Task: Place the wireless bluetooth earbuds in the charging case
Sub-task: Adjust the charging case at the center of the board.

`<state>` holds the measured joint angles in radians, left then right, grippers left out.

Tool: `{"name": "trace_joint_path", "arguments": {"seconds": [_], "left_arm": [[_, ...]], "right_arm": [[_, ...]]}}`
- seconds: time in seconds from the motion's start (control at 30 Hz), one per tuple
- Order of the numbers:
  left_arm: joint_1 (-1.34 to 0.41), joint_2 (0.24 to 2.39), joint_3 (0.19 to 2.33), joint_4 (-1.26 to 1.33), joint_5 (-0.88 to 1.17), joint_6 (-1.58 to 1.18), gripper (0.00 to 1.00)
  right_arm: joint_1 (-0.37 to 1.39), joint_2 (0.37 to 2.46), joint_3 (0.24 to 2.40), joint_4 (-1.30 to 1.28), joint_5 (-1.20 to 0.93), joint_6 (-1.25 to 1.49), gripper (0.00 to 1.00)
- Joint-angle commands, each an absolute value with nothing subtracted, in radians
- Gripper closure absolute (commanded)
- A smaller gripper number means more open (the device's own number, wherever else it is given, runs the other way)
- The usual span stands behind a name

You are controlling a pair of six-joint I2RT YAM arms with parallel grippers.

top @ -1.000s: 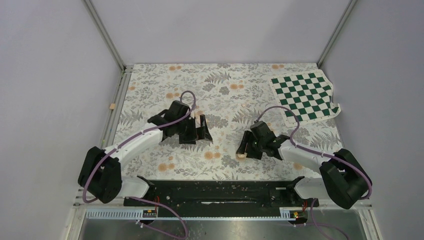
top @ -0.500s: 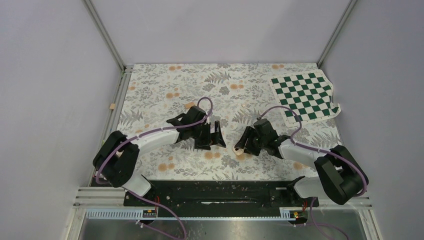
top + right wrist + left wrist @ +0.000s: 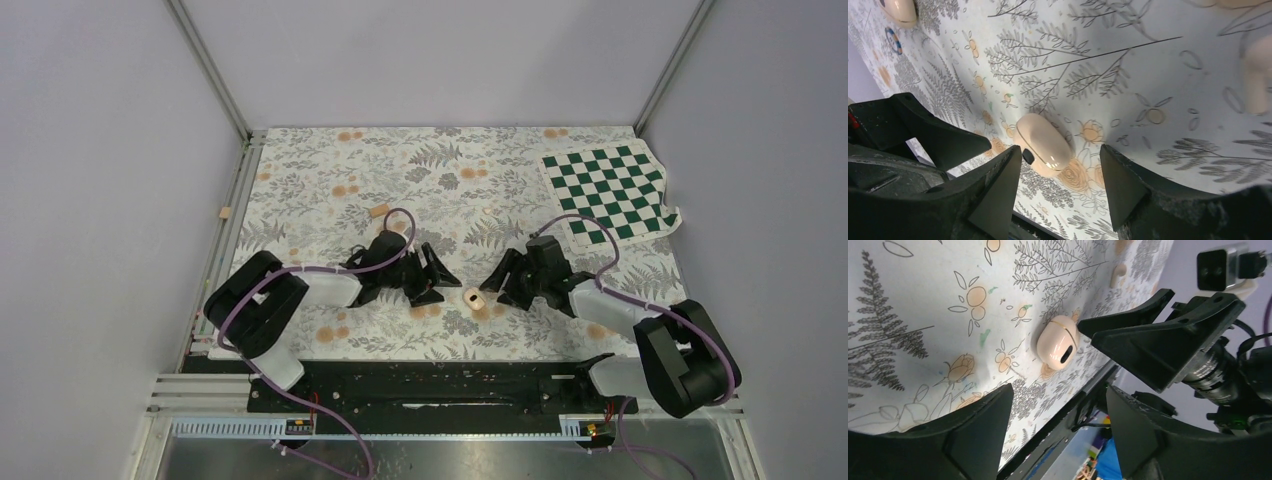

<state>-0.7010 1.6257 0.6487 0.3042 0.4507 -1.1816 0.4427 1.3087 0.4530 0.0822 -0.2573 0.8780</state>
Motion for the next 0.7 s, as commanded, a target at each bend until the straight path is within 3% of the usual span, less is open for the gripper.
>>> {"name": "trace_joint_path", "arguments": {"seconds": [0.0, 0.3, 0.4, 0.53, 0.67], "left_arm": [[-0.706, 1.668, 0.624, 0.576, 0.496, -1.349, 0.32], [-0.742, 1.731, 0.611, 0.627, 0.488, -1.456, 0.38], [-0.720, 1.750, 0.611, 0.621, 0.537, -1.465, 0.29], [-0.667, 1.816, 0.614, 0.733, 0.620, -1.525, 0.29], [-0.647, 1.826, 0.636, 0.661, 0.656, -1.493, 0.25]], "right_arm": [[0.392, 1.273, 0.449, -0.059, -0.246, 0.784, 0.33], [0.357, 1.366, 0.518, -0.019, -0.409, 0.725, 0.36], [0.357, 1.380, 0.489, 0.084, -0.443, 0.758, 0.32], [0.356, 1.432, 0.470, 0.208, -0.492, 0.814, 0.31], [0.356, 1.495, 0.476, 0.257, -0.518, 0.837, 0.32]]}}
